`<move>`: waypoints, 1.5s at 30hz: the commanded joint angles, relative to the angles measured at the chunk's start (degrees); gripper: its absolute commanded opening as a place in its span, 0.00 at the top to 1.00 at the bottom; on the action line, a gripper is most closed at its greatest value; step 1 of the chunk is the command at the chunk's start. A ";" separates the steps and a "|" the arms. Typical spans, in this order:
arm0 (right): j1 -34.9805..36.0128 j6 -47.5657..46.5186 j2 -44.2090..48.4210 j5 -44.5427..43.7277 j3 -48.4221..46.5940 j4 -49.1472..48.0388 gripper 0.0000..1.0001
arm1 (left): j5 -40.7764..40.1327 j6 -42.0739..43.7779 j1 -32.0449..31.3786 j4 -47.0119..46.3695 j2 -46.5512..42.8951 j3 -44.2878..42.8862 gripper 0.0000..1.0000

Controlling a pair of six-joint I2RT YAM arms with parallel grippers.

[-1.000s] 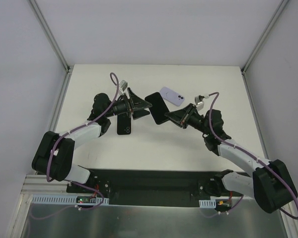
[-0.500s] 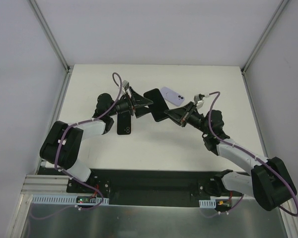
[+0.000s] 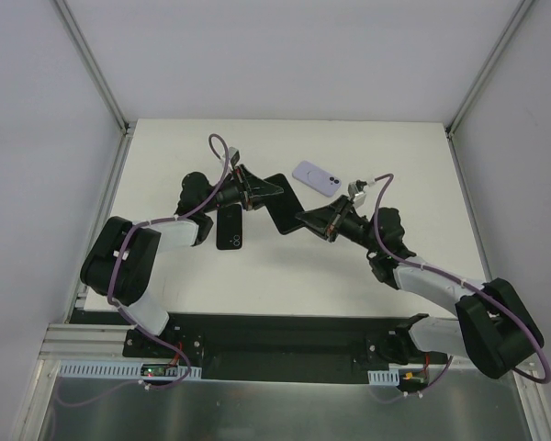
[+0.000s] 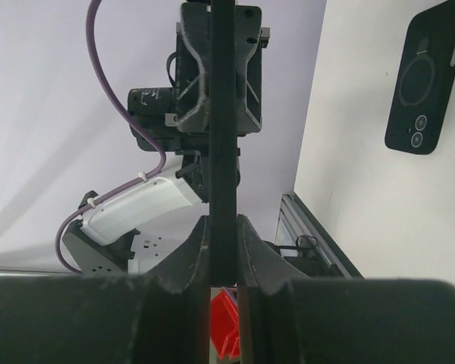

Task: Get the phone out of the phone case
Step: Adjust the phone.

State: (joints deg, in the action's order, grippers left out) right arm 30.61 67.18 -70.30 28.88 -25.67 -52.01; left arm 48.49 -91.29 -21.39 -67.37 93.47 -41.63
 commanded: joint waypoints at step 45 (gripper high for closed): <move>-2.92 3.89 0.19 7.75 6.07 -24.16 0.99 | 0.47 -8.55 1.08 -8.46 -8.57 -0.65 1.00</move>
State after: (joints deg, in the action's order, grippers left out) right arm 28.27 68.97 -65.60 34.11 -21.52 -57.43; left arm 50.50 -92.68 -21.39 -65.60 89.23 -40.99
